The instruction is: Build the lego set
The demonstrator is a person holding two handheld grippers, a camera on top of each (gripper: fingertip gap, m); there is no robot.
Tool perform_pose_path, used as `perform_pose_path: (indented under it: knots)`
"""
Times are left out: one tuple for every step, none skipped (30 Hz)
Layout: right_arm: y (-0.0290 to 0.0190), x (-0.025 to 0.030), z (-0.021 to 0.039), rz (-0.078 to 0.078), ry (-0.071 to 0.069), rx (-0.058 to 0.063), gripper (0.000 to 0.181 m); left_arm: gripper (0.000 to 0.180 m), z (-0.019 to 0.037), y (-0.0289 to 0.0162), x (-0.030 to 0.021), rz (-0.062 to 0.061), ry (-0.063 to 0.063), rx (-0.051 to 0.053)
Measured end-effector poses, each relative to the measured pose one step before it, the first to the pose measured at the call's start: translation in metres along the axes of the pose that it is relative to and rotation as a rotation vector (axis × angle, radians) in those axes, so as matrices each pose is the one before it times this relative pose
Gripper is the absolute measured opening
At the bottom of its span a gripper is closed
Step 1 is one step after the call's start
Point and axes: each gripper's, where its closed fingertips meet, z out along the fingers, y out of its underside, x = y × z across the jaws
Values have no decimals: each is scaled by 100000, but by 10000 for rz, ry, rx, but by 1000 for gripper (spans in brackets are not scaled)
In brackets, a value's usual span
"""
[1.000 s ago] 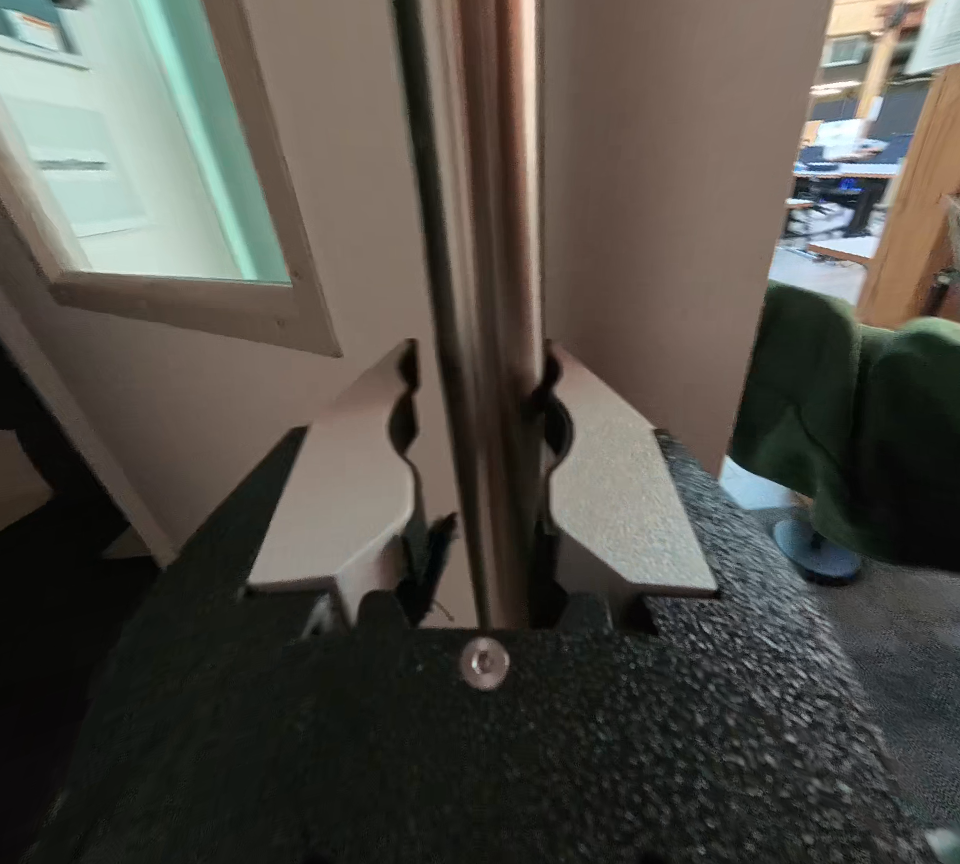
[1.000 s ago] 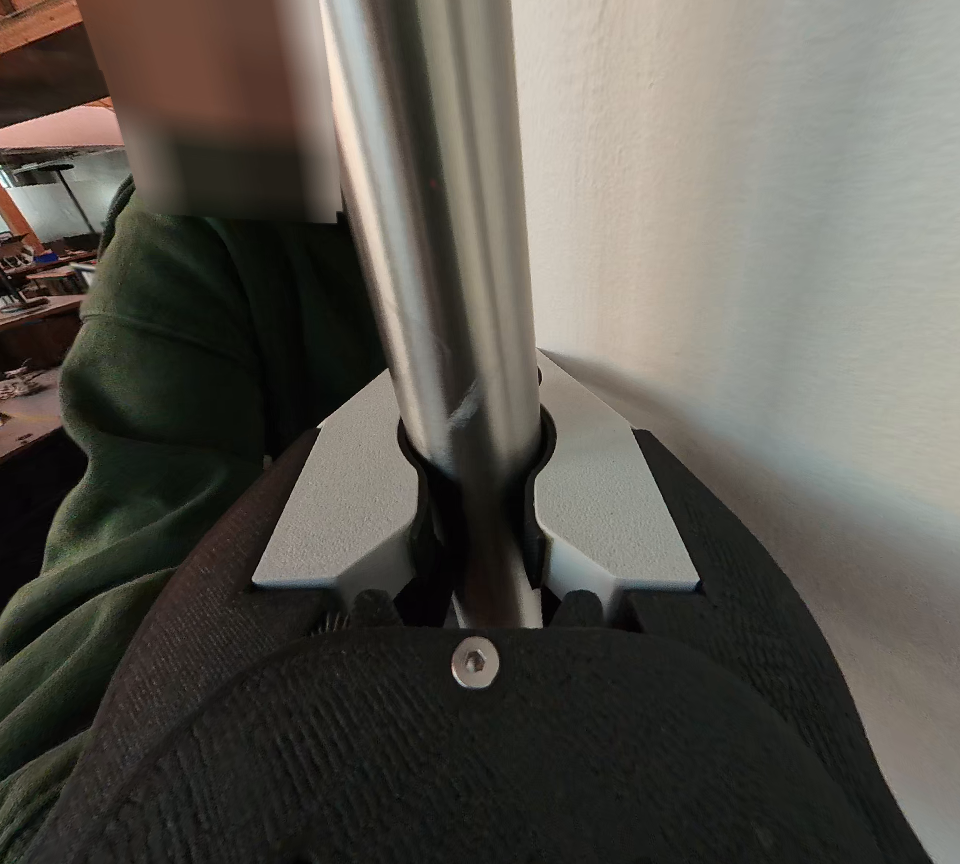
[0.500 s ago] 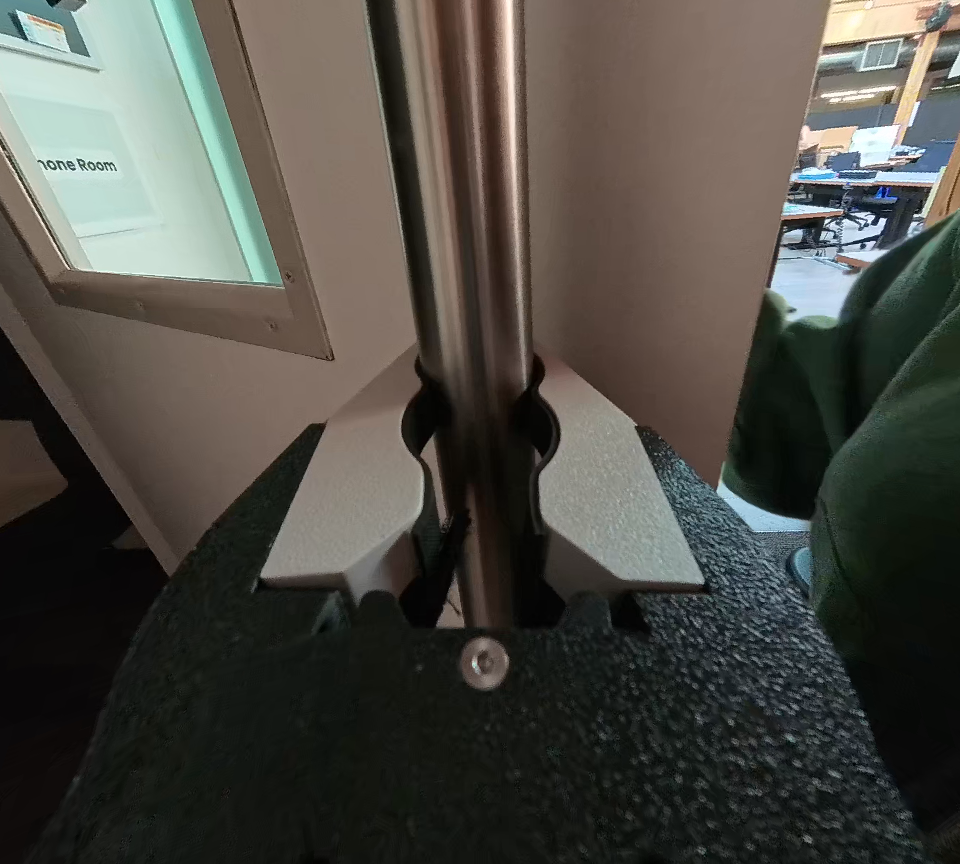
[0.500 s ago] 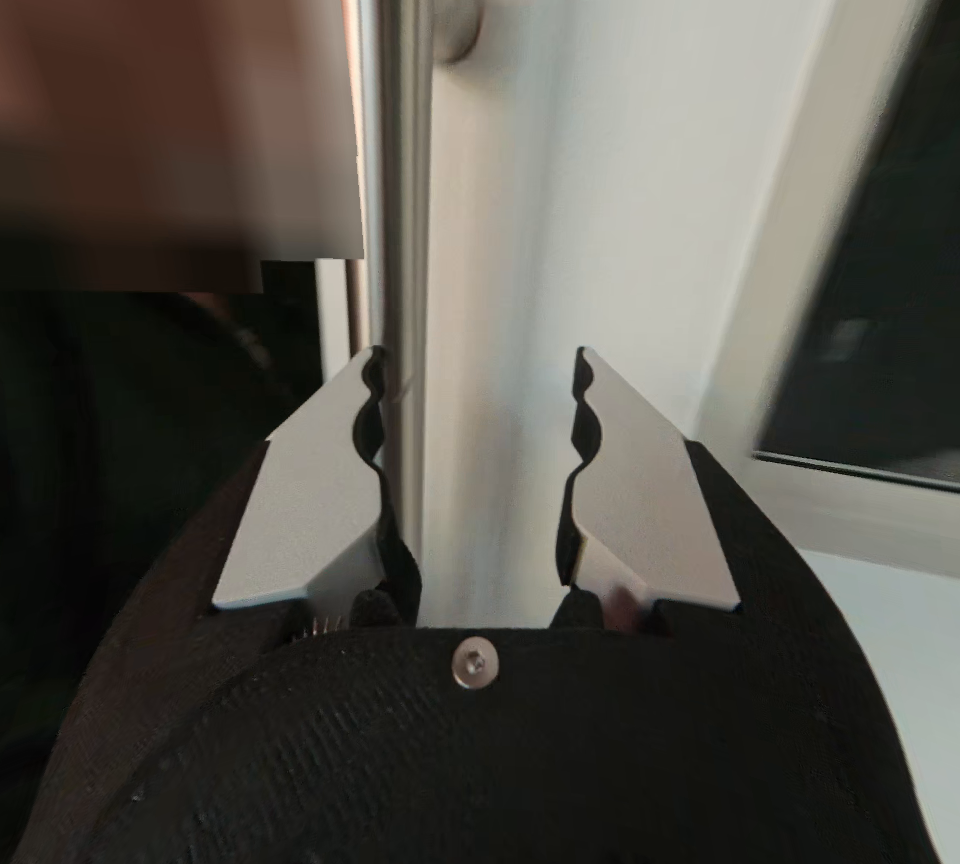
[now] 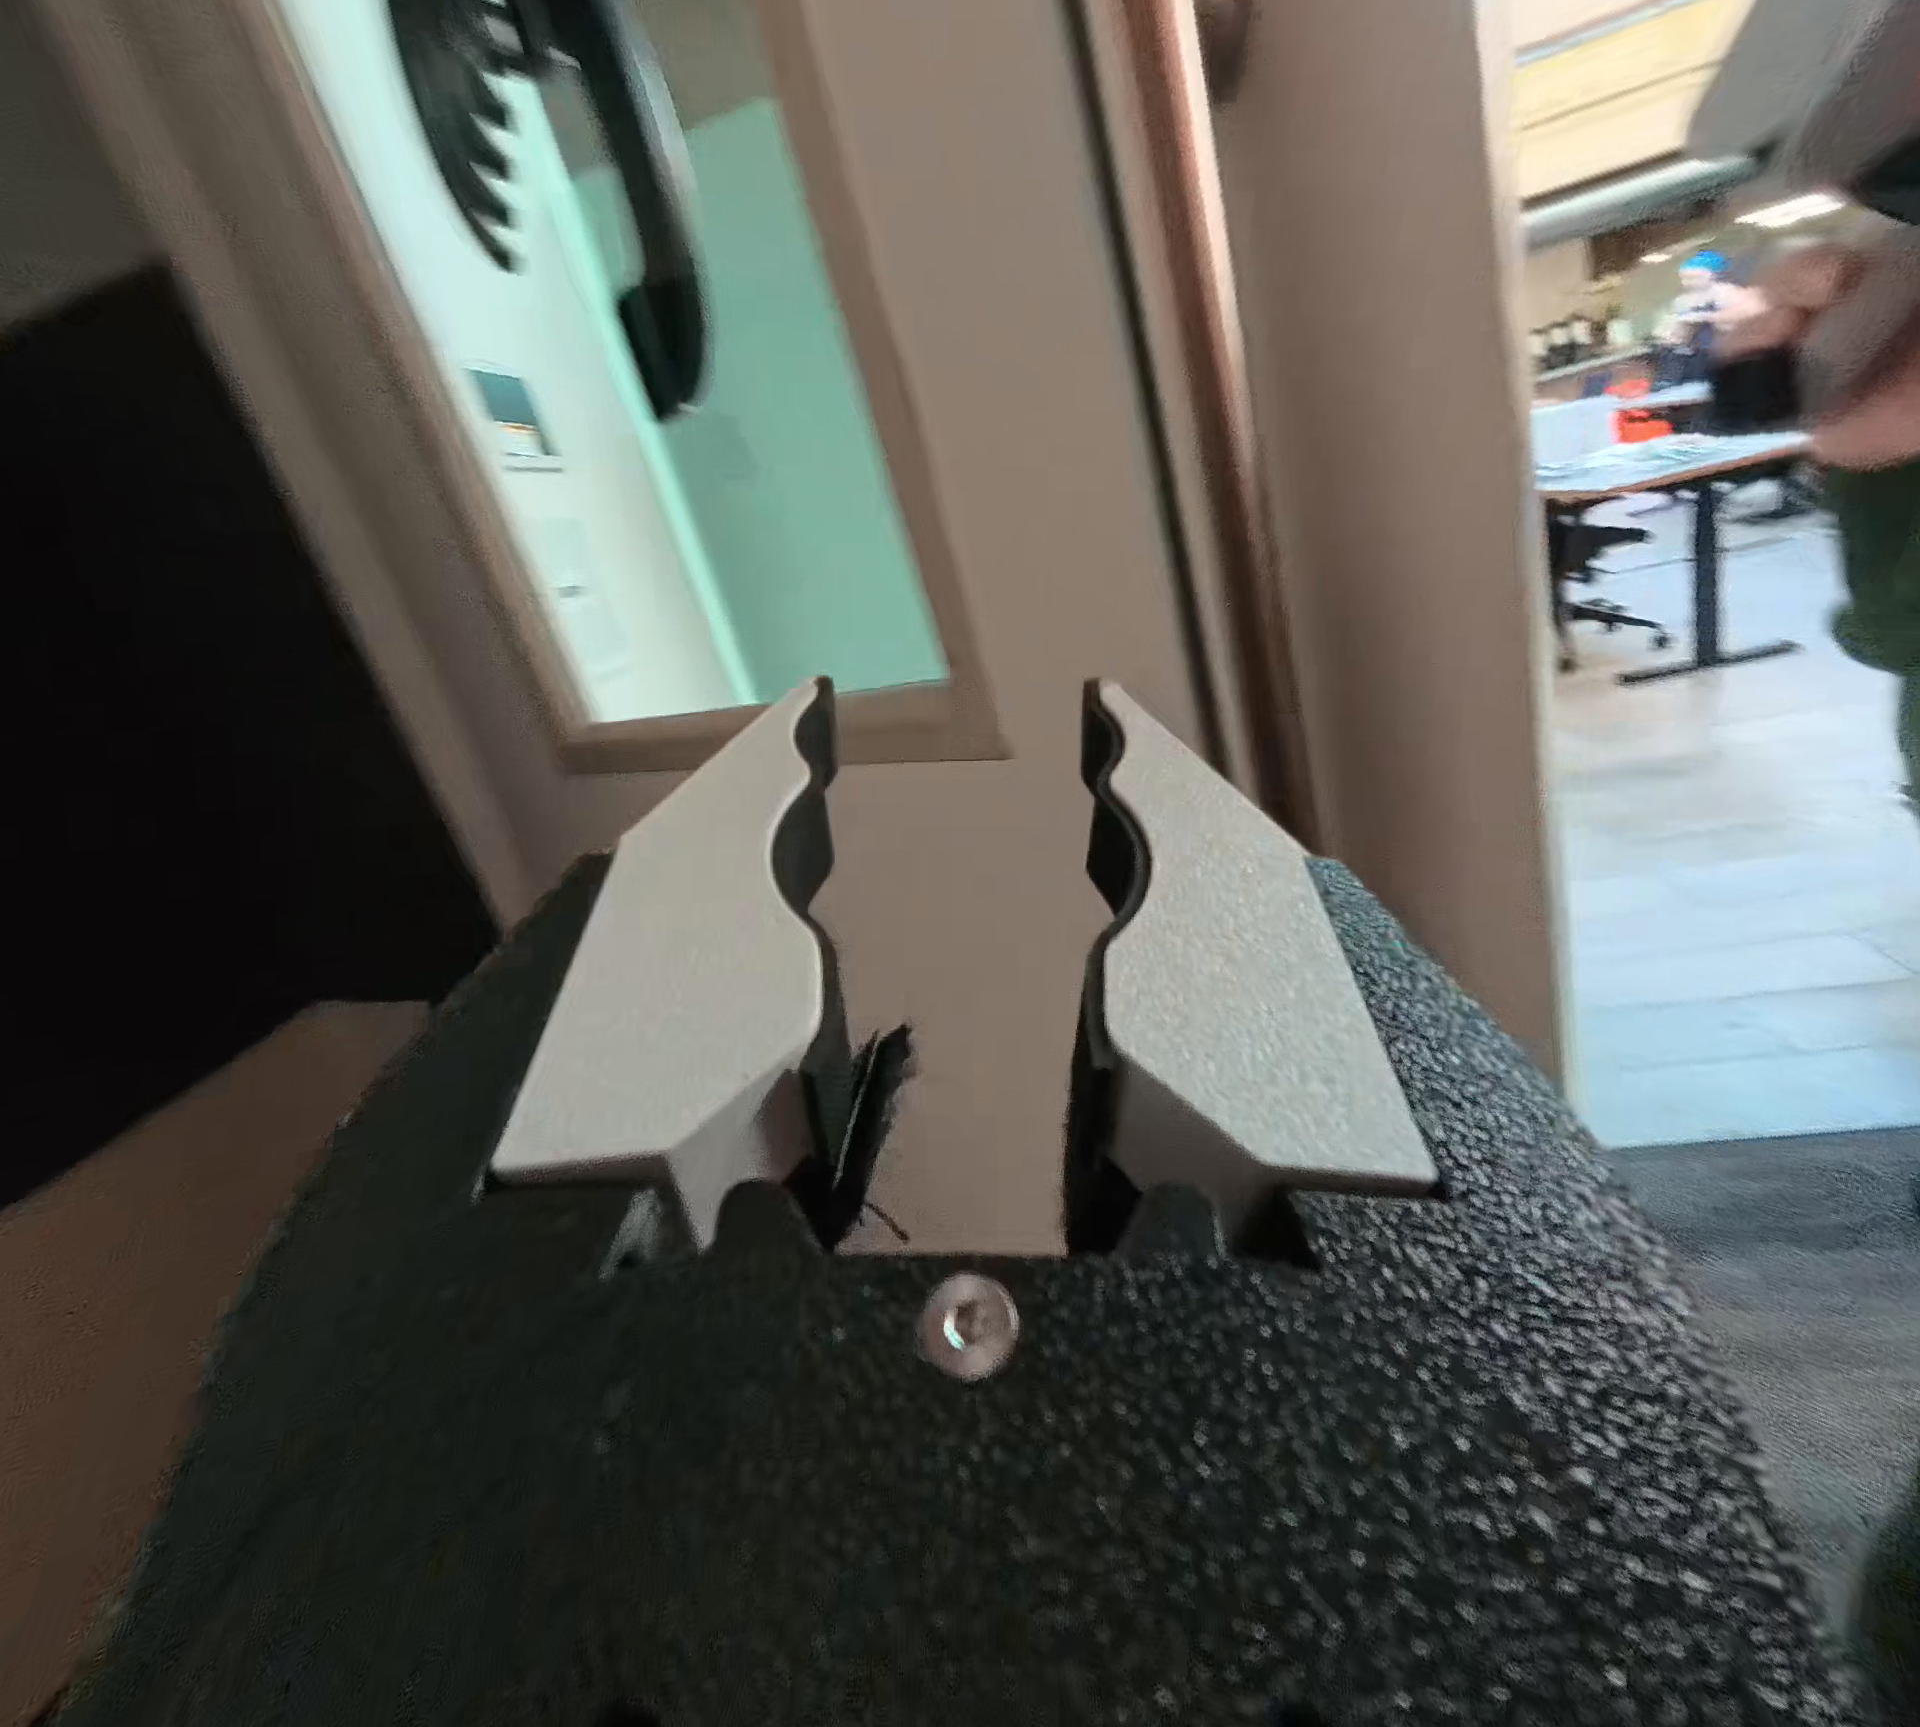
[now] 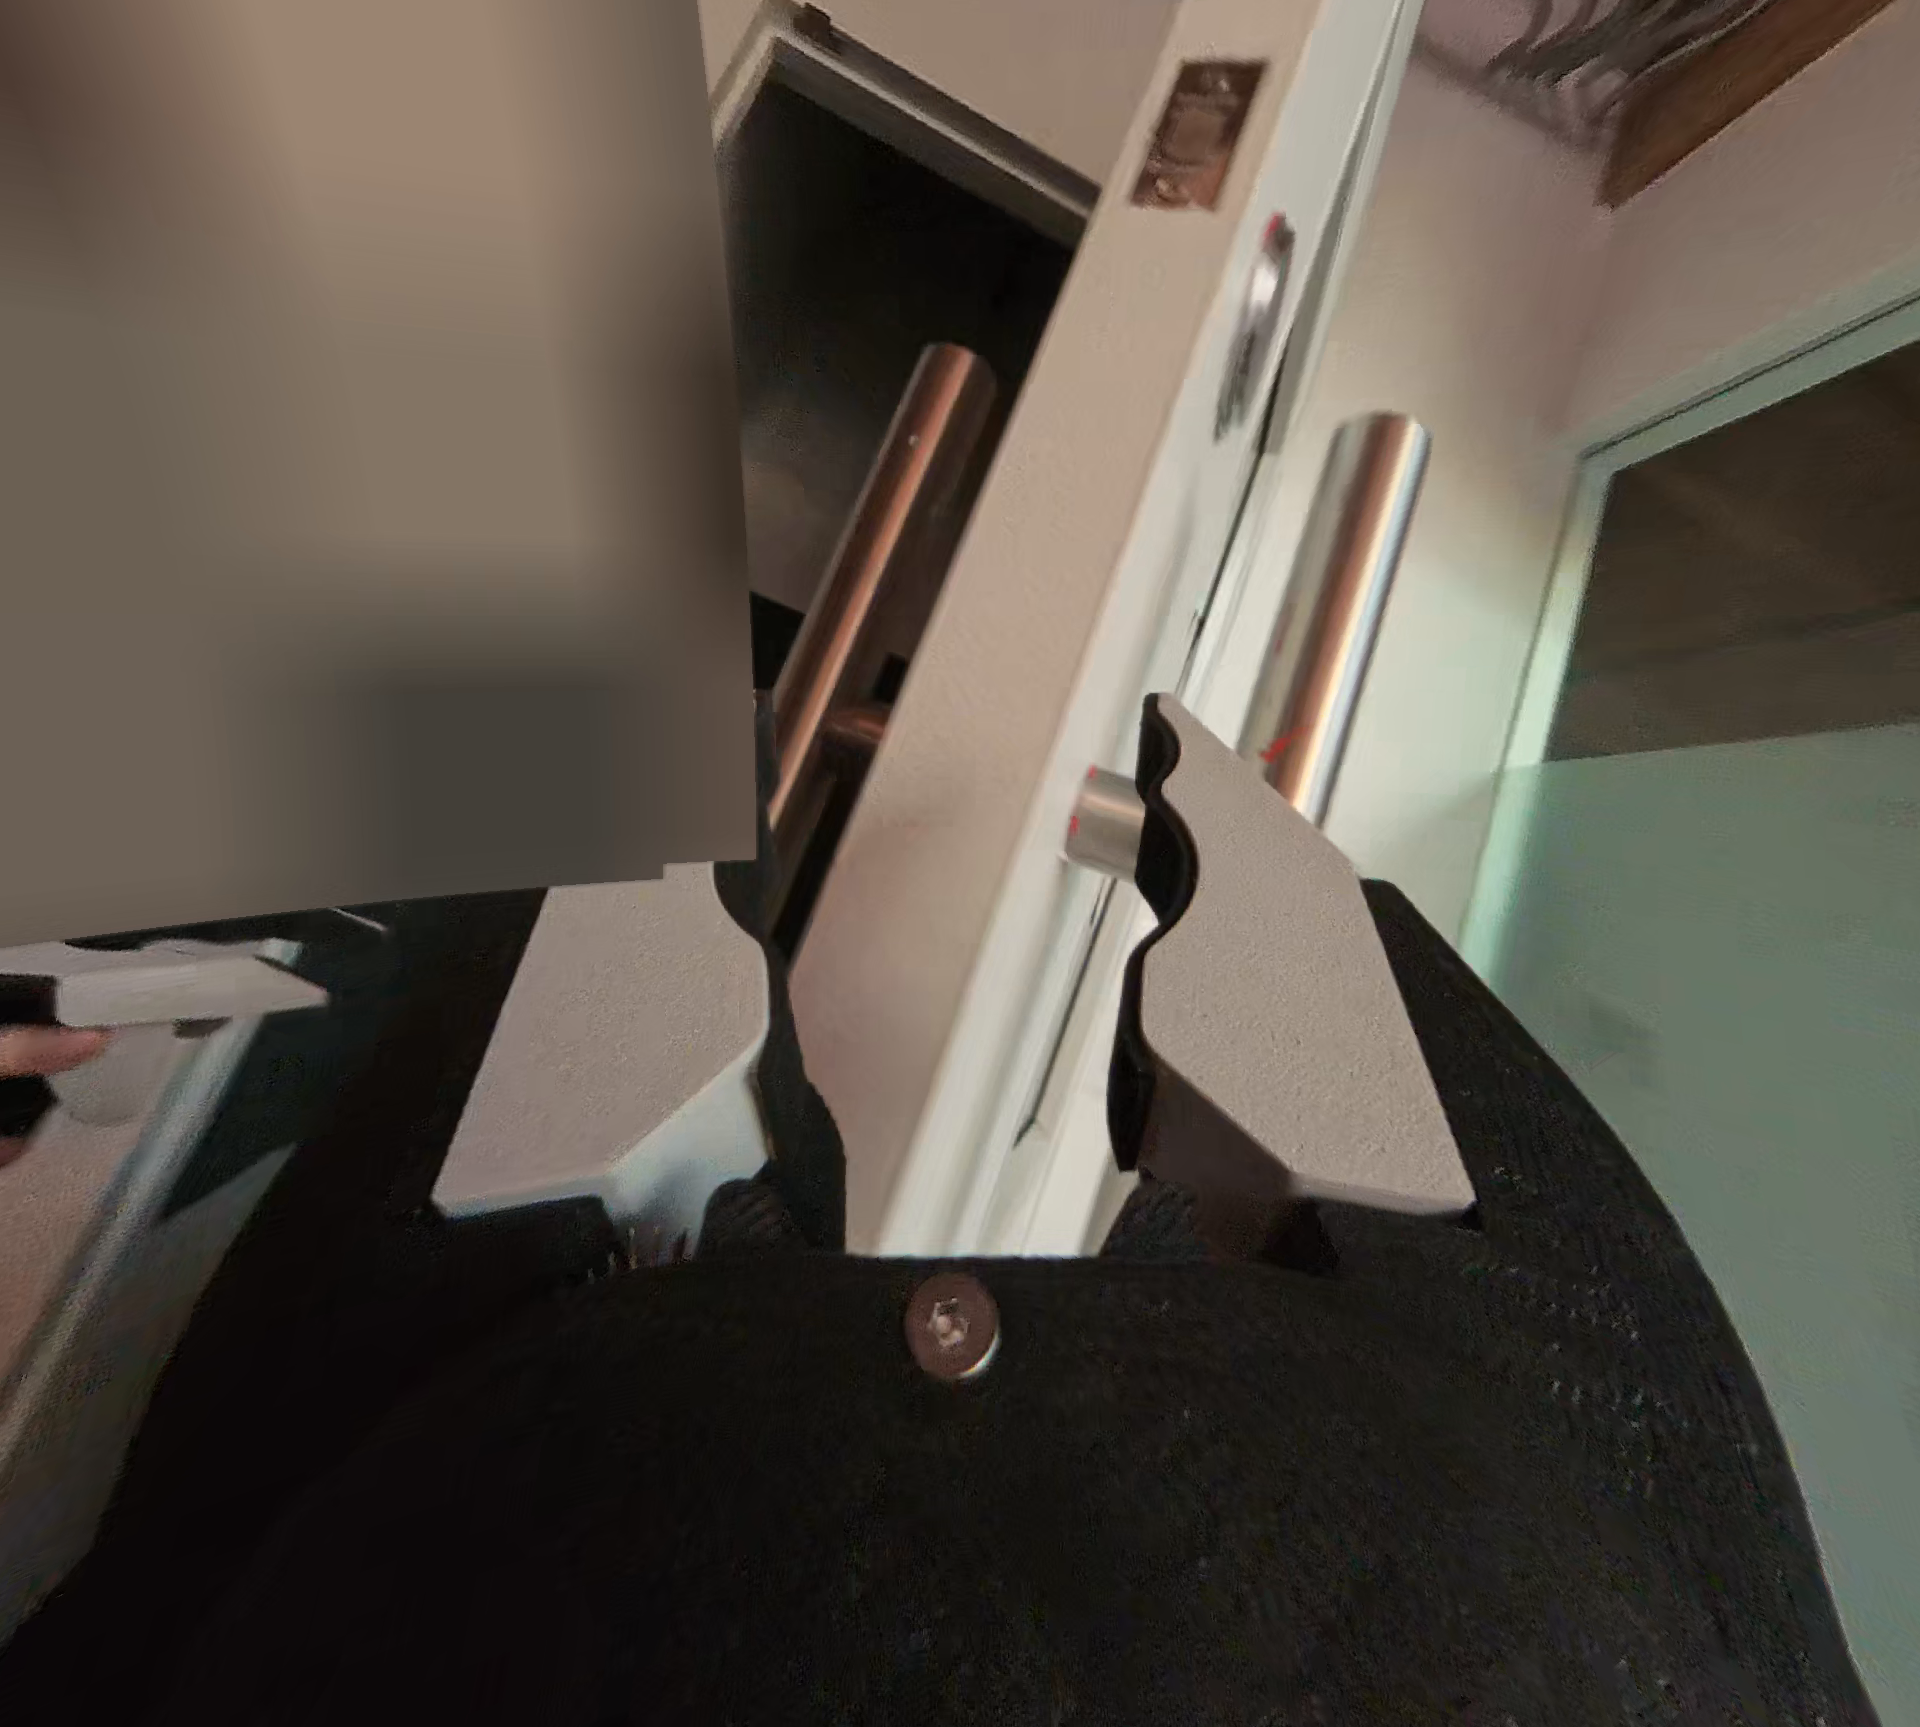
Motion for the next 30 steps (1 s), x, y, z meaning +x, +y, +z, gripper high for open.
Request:
perform_pose_path:
  knots:
    - [-698,-2196,670,-298,81,43,69,48,-1966,-973,-1913,-1,-384,127]
    - [-615,-2665,1033,-32,-330,52,69,50,-1721,-867,-1816,-45,-363,110]
    - [-379,-2653,1500,231,-525,78,70,51,-1549,-692,-1904,-32,-382,18]
    - [-90,-2675,1654,433,-510,181,71,55,-1258,-469,-1683,13,-328,-27]
    - [504,-2011,1905,590,-289,134,75,59,-1054,-359,-1536,-1,-270,5]
    - [1313,-1746,2009,603,-263,-107,83,63,-949,-256,-1520,-8,-246,4]
    - [1982,-1670,2131,501,-399,-399,86,65,-709,19,-1247,39,-183,-61]
    - [2303,-1360,2256,348,-376,-550,87,68,-663,260,-1232,72,-174,-142]
    - [2173,-959,2362,184,-265,-458,89,72,-595,422,-1266,89,-246,-172]
    - [2018,-644,2335,36,-193,-326,90,75,-592,500,-1418,124,-294,-168]
    - [1721,-505,2458,-67,-153,-168,90,78,-550,454,-1588,135,-379,-115]
    - [1637,-422,2343,11,-179,-42,90,82,-488,336,-1840,108,-516,-31]
    - [1412,-313,2442,124,-195,73,91,86,-386,274,-2044,74,-597,19]
    - [1559,-93,2339,137,-147,59,94,90,-234,293,-2008,109,-550,1]
    - [1526,89,2341,79,-99,4,96,94,-20,365,-1861,160,-462,-37]
    - [1638,217,2249,-14,-95,-32,96,96,196,475,-1688,221,-390,-76]
    - [1538,415,2164,-89,-32,21,97,96,411,559,-1452,278,-291,-91]
    - [1439,500,2062,-101,-7,55,97,96,622,608,-1258,267,-266,-83]
    - [1303,494,2092,-46,-94,87,97,95,857,747,-1186,242,-232,-63]
    - [1395,510,1982,44,-144,93,97,94,1041,676,-980,202,-203,-11]
    - [1324,502,1863,93,-243,82,97,93,1238,636,-862,176,-192,61]
    - [1365,634,1819,104,-259,94,97,90,1444,757,-812,139,-170,111]
    - [1233,751,1708,79,-270,65,97,88,1690,629,-595,85,-114,137]
    - [1377,1038,1641,32,-216,-39,97,87,1959,686,-517,64,-84,90]
    - [1201,1177,1560,-38,-169,-54,97,87,2106,703,-518,79,-81,-6]
    - [1221,1322,1558,-47,-167,-23,97,88,2229,708,-528,94,-77,-45]
    - [1086,1231,1328,-10,-179,-23,97,88,2198,586,-529,105,-59,0]
    - [1262,1410,1339,18,-77,12,97,89,1954,733,-294,147,-74,83]
    - [1319,1370,1228,27,-30,54,97,88,1842,673,-407,164,-108,134]
    - [1481,1317,1180,62,12,-14,97,87,1803,882,-341,168,-77,82]
